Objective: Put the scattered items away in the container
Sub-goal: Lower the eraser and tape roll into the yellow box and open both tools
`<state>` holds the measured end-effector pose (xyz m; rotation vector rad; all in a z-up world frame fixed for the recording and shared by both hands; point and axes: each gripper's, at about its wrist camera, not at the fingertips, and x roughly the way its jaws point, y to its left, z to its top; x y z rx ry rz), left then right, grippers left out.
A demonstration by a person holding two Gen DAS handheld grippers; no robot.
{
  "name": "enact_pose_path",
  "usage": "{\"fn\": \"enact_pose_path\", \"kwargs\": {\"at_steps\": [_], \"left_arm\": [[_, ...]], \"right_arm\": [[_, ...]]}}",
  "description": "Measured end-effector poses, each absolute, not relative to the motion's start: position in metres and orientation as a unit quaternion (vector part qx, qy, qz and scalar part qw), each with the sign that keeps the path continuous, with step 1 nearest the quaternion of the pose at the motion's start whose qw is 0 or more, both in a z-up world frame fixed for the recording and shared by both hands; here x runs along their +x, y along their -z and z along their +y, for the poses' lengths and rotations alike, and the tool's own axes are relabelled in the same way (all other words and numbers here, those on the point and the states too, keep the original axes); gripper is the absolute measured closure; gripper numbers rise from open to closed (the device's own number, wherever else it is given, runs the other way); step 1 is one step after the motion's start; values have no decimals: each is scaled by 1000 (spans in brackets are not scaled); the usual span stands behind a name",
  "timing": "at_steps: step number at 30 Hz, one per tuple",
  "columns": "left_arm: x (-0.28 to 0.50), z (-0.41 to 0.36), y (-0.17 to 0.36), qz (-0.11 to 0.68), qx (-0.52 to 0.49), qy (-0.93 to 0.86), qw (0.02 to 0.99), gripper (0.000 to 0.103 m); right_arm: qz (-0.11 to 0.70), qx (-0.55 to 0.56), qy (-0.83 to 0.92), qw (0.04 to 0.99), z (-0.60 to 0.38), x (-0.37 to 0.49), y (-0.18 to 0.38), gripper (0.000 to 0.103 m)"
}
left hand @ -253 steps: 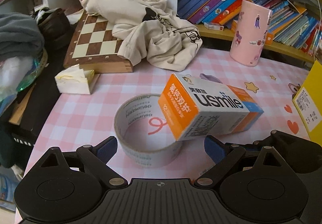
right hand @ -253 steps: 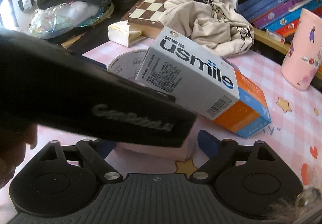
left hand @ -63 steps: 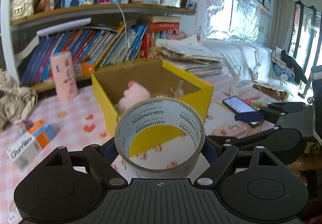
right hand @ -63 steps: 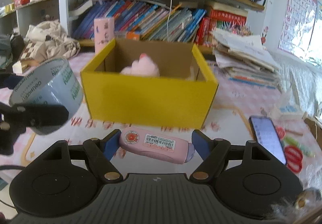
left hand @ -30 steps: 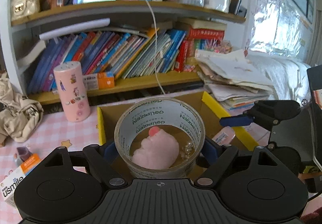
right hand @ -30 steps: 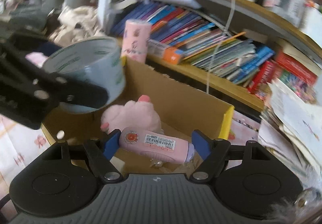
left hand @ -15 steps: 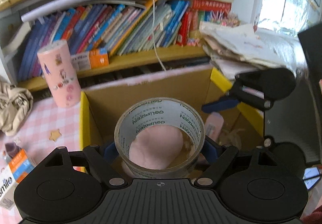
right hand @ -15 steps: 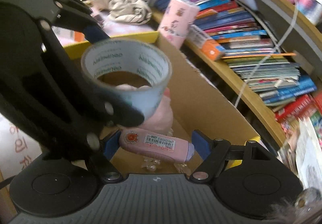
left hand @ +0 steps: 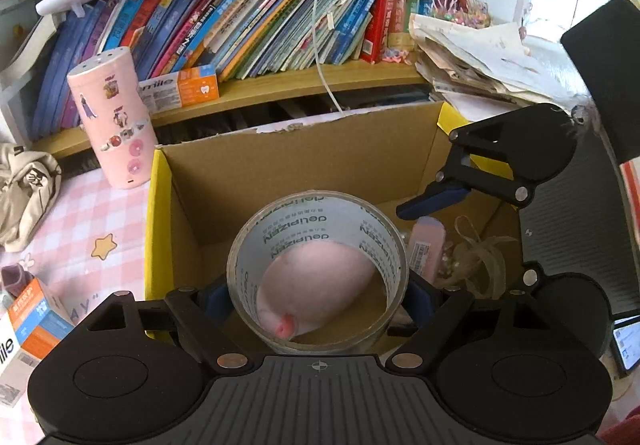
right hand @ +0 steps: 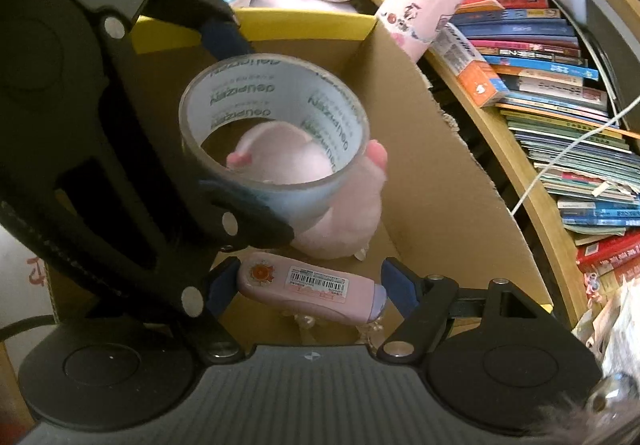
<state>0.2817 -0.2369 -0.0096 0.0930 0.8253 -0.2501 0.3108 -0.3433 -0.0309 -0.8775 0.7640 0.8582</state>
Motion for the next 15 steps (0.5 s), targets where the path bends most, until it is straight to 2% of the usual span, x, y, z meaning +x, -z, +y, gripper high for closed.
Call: {"fn": "enact_pose_path", "kwargs": {"at_steps": [8, 15], "left_arm": [[282, -241, 11, 400, 55, 116, 907, 18], [280, -238, 8, 399, 57, 115, 908, 14]], "right_arm": [[359, -404, -393, 744, -341, 313, 35, 27], [354, -399, -388, 752, -343, 311, 34, 23]]}}
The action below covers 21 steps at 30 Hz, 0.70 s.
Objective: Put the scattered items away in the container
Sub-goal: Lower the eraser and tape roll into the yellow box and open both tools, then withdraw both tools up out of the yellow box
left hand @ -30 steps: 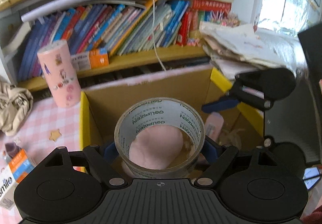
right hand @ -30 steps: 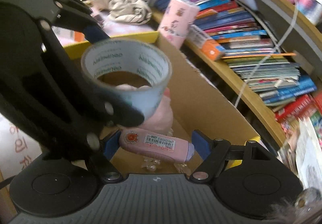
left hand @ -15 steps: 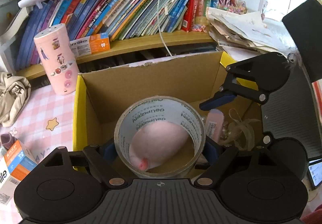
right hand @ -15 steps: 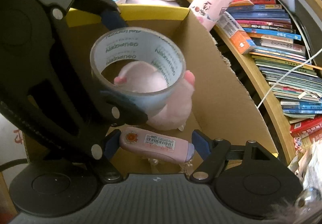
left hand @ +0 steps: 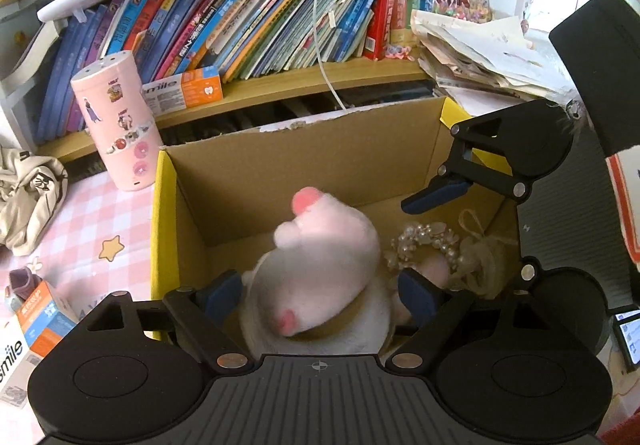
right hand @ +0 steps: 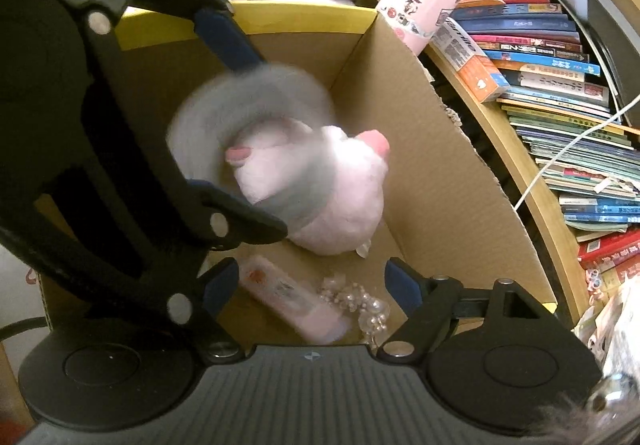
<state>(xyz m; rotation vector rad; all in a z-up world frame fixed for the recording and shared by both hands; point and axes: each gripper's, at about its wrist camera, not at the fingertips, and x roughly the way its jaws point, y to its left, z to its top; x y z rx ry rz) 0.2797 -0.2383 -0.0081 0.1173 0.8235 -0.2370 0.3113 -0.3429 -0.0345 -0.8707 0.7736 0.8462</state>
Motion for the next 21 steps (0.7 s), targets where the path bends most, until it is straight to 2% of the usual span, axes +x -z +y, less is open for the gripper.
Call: {"fn": "enact_pose_path", "kwargs": {"at_steps": [3, 21], "left_arm": [[276, -239, 3, 391, 61, 116, 911, 11], [235, -236, -36, 317, 57, 96, 942, 9]], "right_arm": [[352, -395, -383, 757, -345, 310, 32, 21], [315, -333, -343, 820, -371, 291, -3, 20]]}}
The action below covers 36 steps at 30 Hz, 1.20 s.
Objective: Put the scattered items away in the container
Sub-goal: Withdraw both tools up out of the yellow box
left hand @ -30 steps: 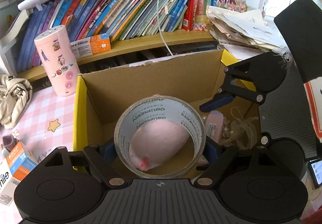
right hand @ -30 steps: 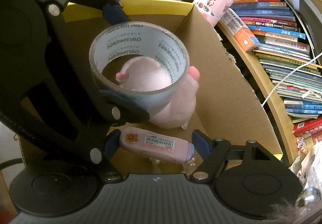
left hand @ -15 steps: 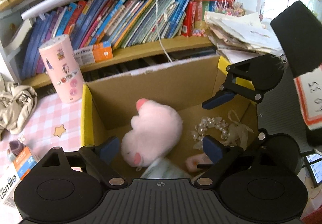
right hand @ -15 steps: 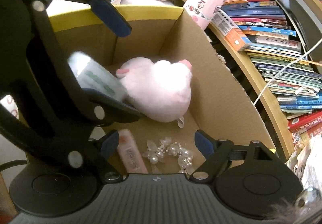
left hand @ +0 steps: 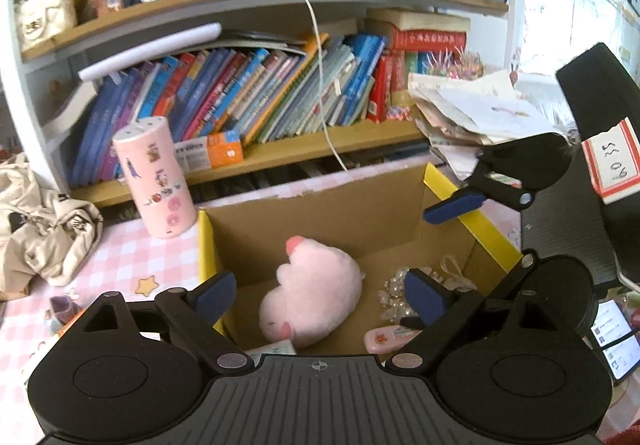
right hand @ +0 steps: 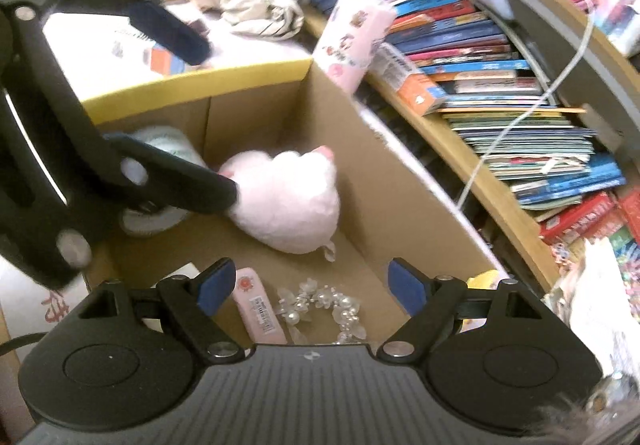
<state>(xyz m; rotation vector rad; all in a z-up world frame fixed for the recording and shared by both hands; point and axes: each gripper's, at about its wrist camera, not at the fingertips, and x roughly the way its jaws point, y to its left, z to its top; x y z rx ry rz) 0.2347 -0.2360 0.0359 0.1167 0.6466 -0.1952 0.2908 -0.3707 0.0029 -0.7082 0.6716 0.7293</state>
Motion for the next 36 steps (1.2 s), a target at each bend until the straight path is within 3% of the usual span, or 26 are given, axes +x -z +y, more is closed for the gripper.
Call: {"fn": "enact_pose_path", "kwargs": {"at_steps": [16, 36], "left_arm": [[177, -184, -41, 287, -7, 58, 956, 6], [92, -100, -27, 292, -25, 80, 953, 6]], "right_arm": [[249, -181, -210, 928, -389, 229, -39, 19], [260, -63, -77, 960, -321, 104, -16, 17]]}}
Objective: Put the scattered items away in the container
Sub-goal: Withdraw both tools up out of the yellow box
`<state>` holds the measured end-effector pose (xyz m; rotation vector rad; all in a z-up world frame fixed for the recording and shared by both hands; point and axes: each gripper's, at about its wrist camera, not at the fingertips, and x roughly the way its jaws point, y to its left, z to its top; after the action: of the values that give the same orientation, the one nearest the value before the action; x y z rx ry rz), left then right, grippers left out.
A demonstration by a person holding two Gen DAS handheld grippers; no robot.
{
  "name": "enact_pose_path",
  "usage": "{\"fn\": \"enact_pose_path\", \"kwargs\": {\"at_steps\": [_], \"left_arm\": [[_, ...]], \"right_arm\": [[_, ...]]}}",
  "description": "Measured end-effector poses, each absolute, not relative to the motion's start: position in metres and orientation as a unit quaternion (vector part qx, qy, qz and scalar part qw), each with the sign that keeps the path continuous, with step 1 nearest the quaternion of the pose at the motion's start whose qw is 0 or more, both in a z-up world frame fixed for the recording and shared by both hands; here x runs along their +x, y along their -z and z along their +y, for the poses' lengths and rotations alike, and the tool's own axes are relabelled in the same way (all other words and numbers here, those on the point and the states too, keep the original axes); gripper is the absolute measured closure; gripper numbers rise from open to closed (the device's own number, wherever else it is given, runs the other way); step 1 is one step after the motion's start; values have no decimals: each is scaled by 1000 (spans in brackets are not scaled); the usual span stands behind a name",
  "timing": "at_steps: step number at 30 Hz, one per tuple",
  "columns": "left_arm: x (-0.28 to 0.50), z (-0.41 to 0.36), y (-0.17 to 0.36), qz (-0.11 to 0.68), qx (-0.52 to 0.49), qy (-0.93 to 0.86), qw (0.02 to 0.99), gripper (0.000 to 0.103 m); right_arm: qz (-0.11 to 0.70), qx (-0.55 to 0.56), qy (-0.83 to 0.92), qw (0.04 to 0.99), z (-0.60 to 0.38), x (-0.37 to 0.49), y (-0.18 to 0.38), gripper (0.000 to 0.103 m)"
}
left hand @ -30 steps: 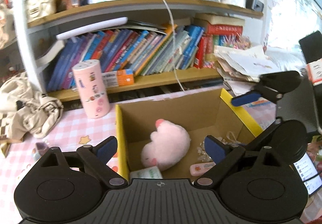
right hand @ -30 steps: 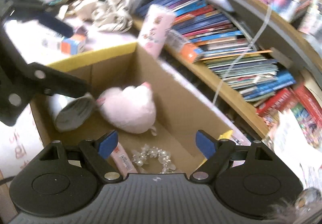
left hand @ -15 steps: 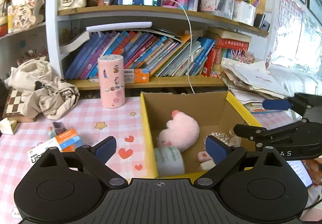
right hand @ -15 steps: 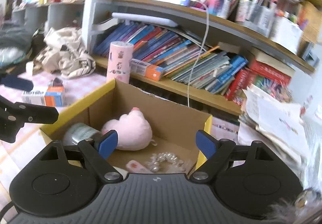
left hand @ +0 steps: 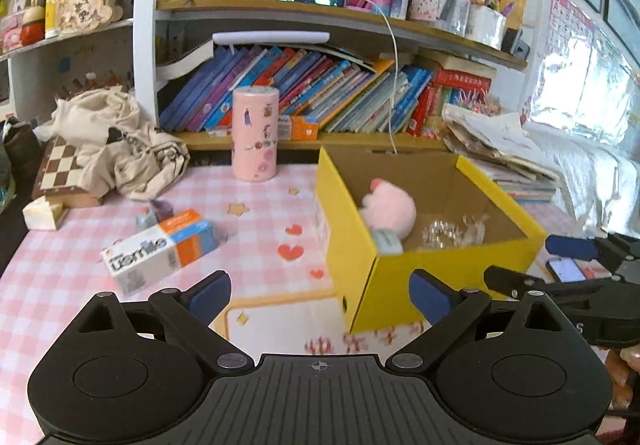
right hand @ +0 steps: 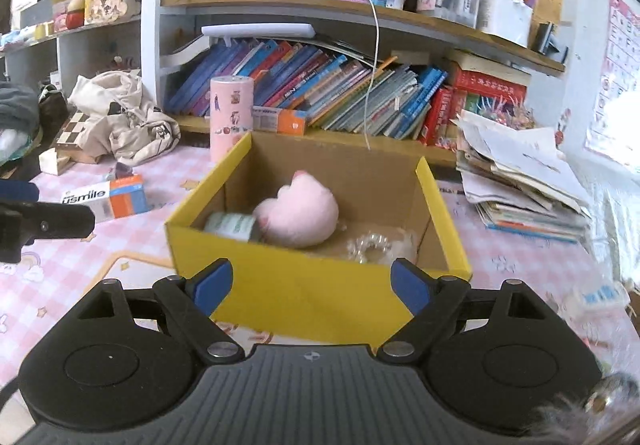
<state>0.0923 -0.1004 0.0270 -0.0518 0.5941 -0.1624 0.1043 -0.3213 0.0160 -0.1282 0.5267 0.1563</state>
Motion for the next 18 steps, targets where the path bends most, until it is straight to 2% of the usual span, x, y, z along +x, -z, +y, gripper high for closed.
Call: {"fn": "enact_pose_path", "kwargs": {"at_steps": [18], "left_arm": [[41, -57, -5, 328, 0, 87, 941, 5]], "right_arm": [[289, -47, -43, 955, -266, 46, 6, 12]]}}
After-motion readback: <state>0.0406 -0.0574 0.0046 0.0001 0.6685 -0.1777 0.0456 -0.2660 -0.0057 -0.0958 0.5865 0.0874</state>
